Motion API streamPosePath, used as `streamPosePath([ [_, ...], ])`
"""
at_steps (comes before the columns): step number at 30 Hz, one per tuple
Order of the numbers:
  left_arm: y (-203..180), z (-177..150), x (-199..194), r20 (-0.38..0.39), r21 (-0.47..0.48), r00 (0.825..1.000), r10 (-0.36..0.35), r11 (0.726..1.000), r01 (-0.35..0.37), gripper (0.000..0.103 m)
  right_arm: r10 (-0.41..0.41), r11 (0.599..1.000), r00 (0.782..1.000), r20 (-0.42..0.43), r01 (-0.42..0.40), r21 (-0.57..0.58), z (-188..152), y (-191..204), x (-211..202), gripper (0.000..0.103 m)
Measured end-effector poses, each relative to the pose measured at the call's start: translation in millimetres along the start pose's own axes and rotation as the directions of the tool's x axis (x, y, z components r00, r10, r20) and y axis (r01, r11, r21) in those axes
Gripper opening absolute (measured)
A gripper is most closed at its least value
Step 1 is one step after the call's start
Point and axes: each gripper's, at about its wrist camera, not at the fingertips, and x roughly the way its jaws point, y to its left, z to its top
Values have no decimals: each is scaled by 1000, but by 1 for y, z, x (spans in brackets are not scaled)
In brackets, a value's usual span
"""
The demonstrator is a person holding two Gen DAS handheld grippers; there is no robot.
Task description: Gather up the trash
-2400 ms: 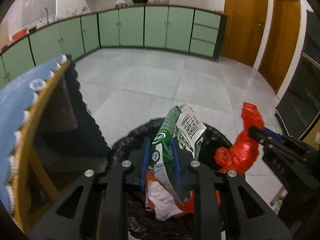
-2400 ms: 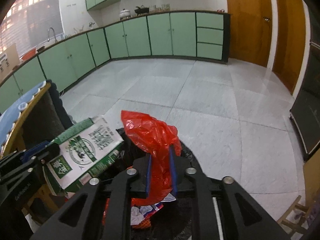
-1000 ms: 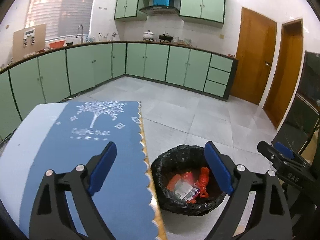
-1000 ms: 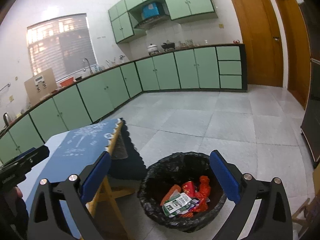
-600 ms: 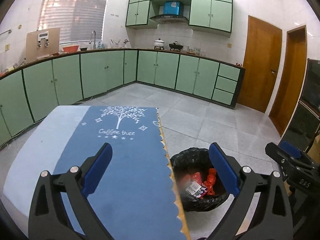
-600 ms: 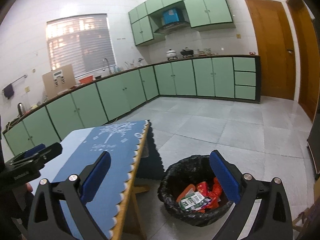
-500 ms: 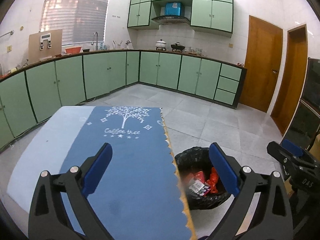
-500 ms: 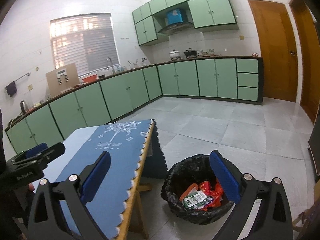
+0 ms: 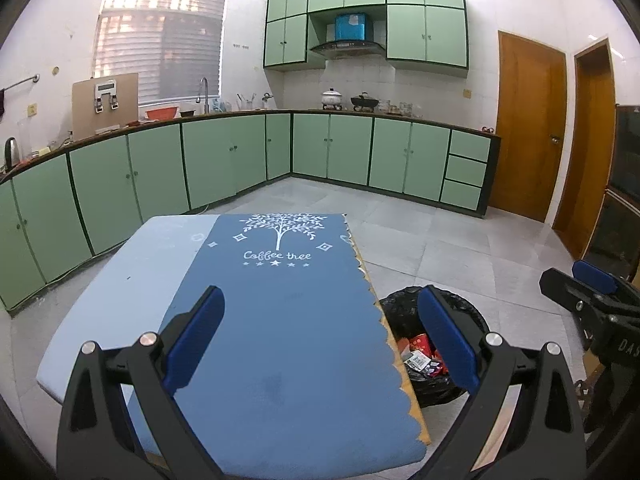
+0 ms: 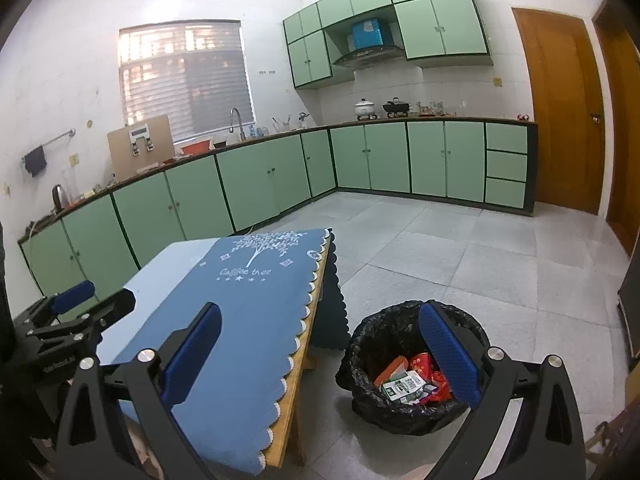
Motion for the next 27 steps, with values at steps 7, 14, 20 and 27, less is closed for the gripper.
streamPosePath([
  [7,6,-11,-3,6,2,1000,22,1000,-22,94,6,1000,1000,-20,-6,-1,-13,8,0,97],
  [14,10,-18,-9,32,7,999,26,1000,-26,94,4,1000,1000,-13,-4,-7,-19,11,-2,97],
  [20,8,-21,-11,38,14,999,30,999,-31,94,9,1000,1000,-7,-9,-1,-18,12,-4,97],
  [27,9,-22,-11,48,12,998,28,1000,-29,94,9,1000,1000,-4,-9,-1,-18,12,-6,97],
])
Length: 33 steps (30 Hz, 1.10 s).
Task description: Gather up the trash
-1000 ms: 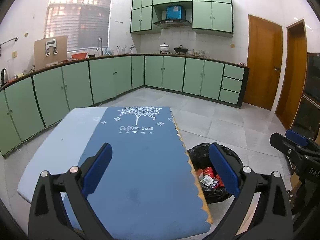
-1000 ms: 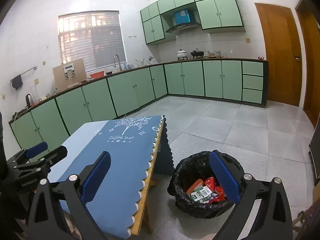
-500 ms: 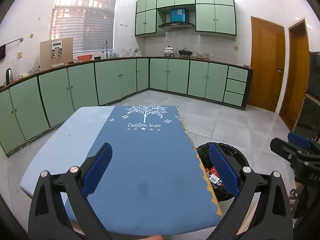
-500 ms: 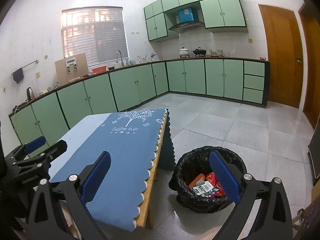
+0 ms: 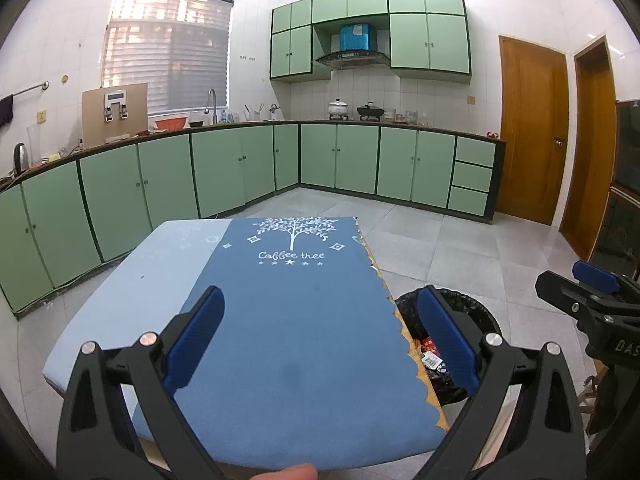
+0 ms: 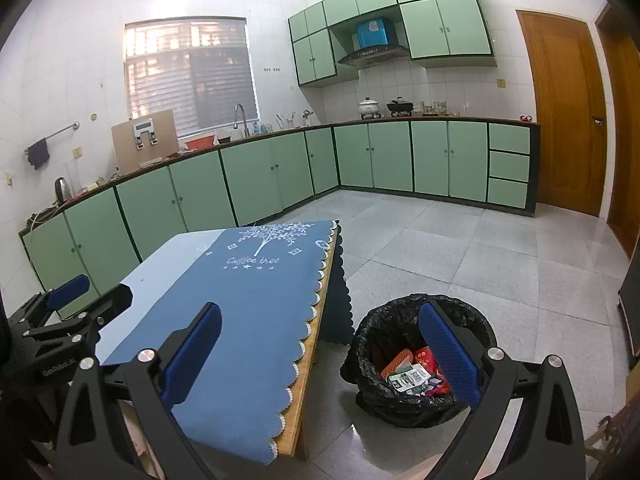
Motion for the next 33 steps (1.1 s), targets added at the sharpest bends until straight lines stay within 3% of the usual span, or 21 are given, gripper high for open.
streamPosePath([
  [33,2,0,7,-6,1,1000,-5,1000,5,94,2,1000,1000,1,-2,7,1,-5,9,97],
])
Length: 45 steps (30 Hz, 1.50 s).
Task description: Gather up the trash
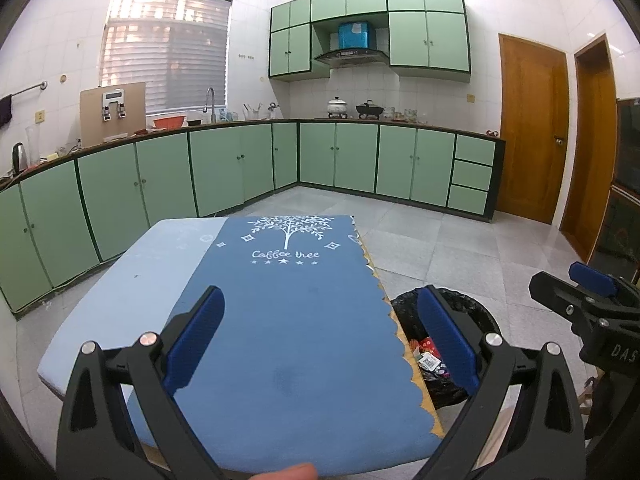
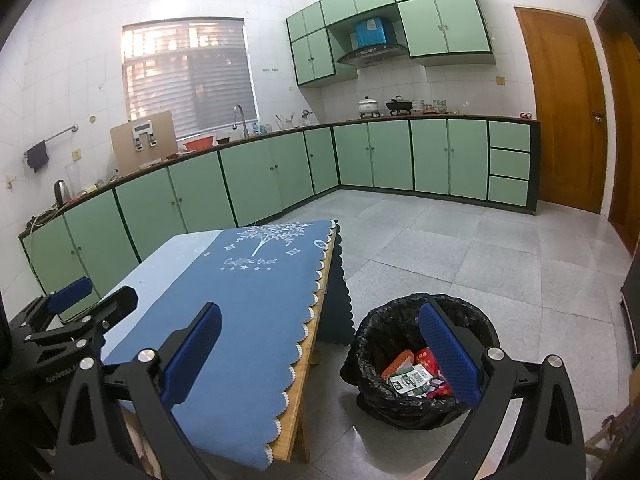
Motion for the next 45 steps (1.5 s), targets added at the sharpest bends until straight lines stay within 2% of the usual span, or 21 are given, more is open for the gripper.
streamPosePath([
  [45,-12,-2,11,-7,1,1000,1,1000,-1,94,-4,1000,1000,-1,4,10,-4,-3,8,97],
])
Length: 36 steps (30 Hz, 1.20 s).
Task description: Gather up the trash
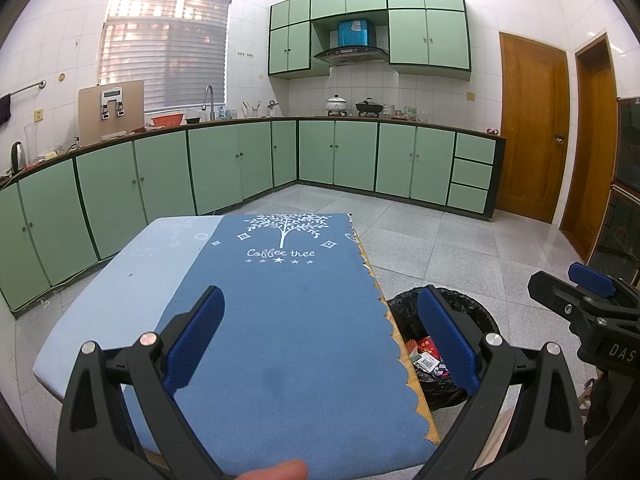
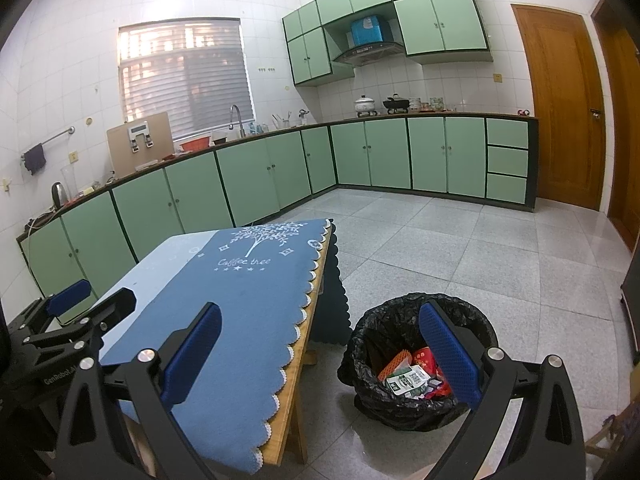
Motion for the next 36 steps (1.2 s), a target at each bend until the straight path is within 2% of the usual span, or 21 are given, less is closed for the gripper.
streamPosePath([
  [36,0,1,-1,0,1,1000,1,1000,-1,94,1,1000,1000,0,-1,1,1,-1,2,97],
])
